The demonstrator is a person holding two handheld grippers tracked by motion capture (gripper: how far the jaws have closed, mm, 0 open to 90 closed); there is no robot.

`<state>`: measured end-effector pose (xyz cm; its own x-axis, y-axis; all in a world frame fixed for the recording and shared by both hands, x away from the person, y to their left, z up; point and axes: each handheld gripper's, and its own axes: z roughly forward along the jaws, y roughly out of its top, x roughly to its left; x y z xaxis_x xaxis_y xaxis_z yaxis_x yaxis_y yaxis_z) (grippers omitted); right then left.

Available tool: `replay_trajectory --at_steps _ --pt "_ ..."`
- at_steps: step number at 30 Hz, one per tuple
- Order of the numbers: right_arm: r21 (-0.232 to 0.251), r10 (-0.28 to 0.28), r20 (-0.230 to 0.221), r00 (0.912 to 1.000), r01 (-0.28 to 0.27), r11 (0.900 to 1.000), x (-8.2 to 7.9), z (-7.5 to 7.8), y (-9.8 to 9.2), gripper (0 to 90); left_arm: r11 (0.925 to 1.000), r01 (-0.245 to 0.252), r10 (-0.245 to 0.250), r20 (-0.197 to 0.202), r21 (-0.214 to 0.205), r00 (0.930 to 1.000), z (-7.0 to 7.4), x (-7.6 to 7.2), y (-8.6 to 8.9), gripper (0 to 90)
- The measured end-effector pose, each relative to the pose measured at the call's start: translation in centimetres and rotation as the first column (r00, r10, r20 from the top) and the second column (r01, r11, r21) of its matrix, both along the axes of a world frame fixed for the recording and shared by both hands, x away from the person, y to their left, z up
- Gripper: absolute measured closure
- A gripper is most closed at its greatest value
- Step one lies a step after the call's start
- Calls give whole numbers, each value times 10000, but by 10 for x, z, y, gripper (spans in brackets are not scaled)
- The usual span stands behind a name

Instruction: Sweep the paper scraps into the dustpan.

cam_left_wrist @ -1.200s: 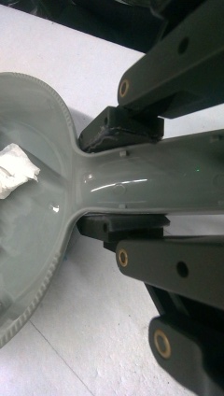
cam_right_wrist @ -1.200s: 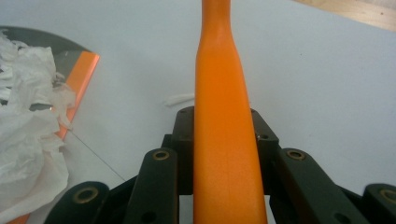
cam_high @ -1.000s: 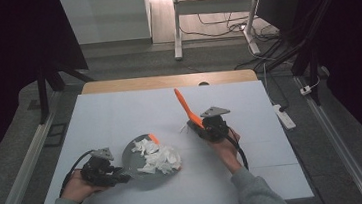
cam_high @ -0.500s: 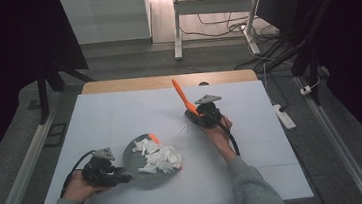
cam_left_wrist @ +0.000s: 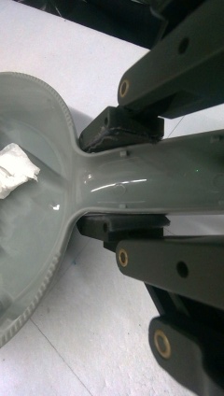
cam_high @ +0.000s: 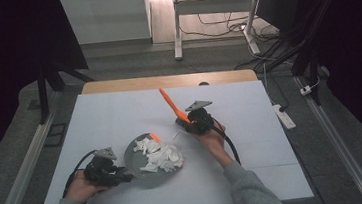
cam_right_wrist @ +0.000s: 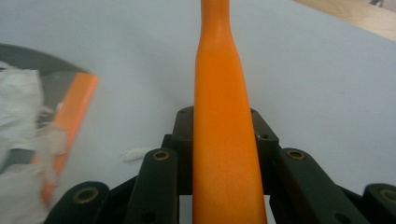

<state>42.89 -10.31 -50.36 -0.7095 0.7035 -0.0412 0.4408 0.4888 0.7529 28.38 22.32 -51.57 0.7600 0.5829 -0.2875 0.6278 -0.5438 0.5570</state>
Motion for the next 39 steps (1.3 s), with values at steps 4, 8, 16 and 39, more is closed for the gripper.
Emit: replay_trajectory --at_steps 4,8,16,39 --pt "-196 371 69 9993 -370 9991 -12 -1 11 702 10000 -16 16 -17 -2 10000 0 0 0 612" --pt "-13 643 -108 9979 -644 9979 -21 -1 18 702 10000 -18 18 -21 9 10000 -1 0 -1 612" --pt "208 1062 -385 9936 -1054 9942 -35 -1 28 703 10000 -26 26 -36 22 10000 -1 1 -1 612" --pt "1145 2089 127 9779 -2090 9712 -74 19 64 703 10000 -90 90 -46 10 9999 -2 0 -1 613"
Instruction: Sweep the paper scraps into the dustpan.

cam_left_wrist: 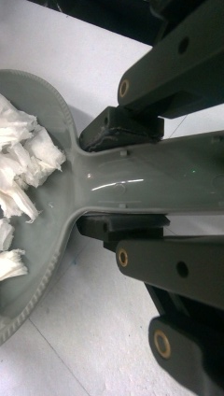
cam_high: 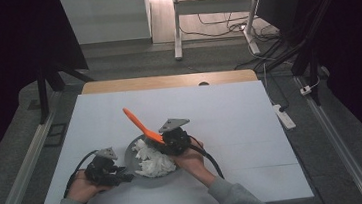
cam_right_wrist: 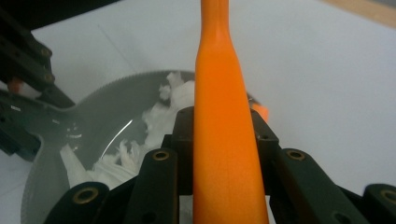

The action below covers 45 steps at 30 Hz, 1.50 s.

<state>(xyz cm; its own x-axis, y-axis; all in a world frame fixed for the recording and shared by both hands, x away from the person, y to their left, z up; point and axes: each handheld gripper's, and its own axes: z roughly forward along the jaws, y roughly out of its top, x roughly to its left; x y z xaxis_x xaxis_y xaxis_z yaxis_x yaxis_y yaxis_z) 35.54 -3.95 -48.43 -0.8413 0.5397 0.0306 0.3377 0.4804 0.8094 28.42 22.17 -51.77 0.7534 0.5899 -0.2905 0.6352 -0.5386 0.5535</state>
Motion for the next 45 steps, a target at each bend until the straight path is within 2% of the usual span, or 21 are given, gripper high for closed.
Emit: replay_trajectory --at_steps 7,13,20,26,29,35,39,43,45 --pt "355 -504 2 9987 503 9981 7 9 -16 703 10000 -18 18 -8 -1 10000 -1 0 0 613" --pt "533 -704 22 9975 702 9961 9 13 -23 703 10000 -43 43 -16 16 10000 -2 0 0 612" --pt "452 -1246 3 9922 1245 9912 13 12 -40 703 10000 -67 67 -35 27 10000 -3 -1 0 612" --pt "135 -1790 -103 9838 1791 9837 17 4 -57 703 9999 -116 116 -35 13 9999 -4 -2 0 612" --pt "28 -2027 -400 9784 2029 9792 15 -3 -64 703 9999 -151 151 -53 -9 9999 -4 -3 -1 612" --pt "-568 -2075 -751 9754 2035 9774 -1 -18 -68 703 9997 -225 225 -47 39 9997 -5 -8 -3 613" --pt "-505 -1845 -851 9791 1807 9822 -15 -19 -65 703 9996 -269 269 -131 46 9996 -7 -8 -4 613" --pt "-473 -1329 -720 9885 1297 9904 -28 -16 -52 703 9996 -286 286 -107 31 9995 -7 -8 -4 613" --pt "-220 -941 -857 9919 926 9955 -33 -12 -45 703 9996 -298 298 -102 31 9995 -7 -8 -4 613"
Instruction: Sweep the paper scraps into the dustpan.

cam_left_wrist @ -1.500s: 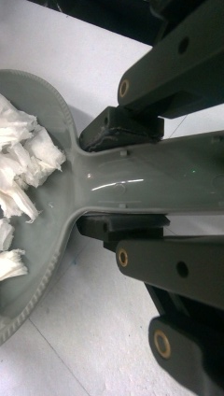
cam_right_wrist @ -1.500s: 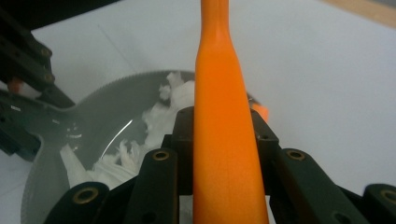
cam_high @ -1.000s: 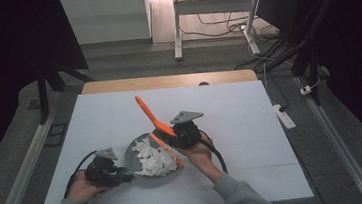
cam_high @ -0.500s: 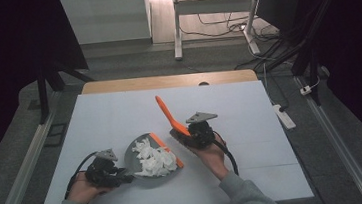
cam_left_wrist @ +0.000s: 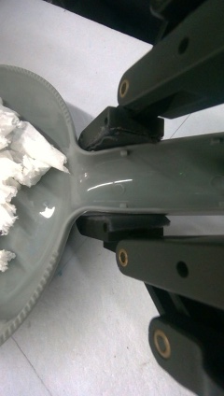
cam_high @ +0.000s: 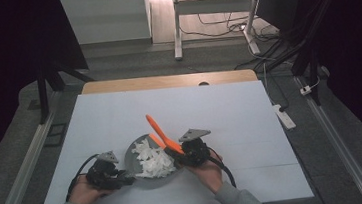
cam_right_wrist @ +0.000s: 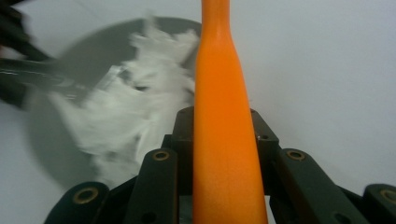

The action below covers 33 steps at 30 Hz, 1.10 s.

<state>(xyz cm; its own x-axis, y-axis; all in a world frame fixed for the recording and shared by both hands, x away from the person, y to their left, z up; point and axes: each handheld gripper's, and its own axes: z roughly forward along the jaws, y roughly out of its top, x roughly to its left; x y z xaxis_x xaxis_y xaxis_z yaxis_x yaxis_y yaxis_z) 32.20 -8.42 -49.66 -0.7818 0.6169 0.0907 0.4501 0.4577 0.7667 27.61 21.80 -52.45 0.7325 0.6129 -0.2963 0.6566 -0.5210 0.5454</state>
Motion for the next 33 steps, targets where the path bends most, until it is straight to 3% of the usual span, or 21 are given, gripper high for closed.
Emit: replay_trajectory --at_steps 4,18,33 --pt "-168 414 483 9980 -406 9990 -10 8 9 703 10000 -7 7 2 -9 10000 0 0 0 613" --pt "366 -544 585 9968 524 9980 1 24 -26 702 10000 -73 73 -23 -25 10000 -3 0 0 612" --pt "739 -950 634 9935 903 9932 10 27 -48 703 9995 -137 143 195 -291 9997 -3 -1 2 613"
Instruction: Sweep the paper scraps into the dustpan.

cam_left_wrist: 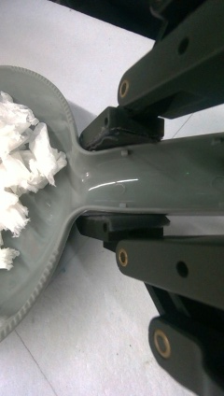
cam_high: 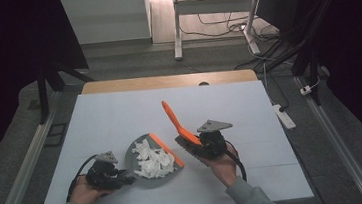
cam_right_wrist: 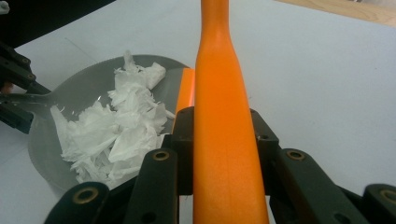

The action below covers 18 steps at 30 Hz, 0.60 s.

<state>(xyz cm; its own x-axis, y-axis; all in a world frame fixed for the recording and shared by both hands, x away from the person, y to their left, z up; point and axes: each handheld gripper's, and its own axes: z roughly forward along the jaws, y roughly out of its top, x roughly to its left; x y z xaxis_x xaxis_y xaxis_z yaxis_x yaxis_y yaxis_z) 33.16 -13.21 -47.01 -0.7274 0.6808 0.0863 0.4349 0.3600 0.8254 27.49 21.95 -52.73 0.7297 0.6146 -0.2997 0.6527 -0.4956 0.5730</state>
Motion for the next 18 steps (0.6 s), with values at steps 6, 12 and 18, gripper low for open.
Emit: replay_trajectory --at_steps 6,12,18 --pt "100 -38 19 10000 38 9999 2 2 -9 703 9999 -83 85 135 -143 9999 1 0 1 613" --pt "166 6 189 9998 -10 9999 2 4 -20 703 9990 -378 385 282 -221 9989 3 0 4 613" --pt "198 59 313 9995 -65 9998 1 5 -31 703 9972 -548 570 437 -510 9974 6 -2 7 614"
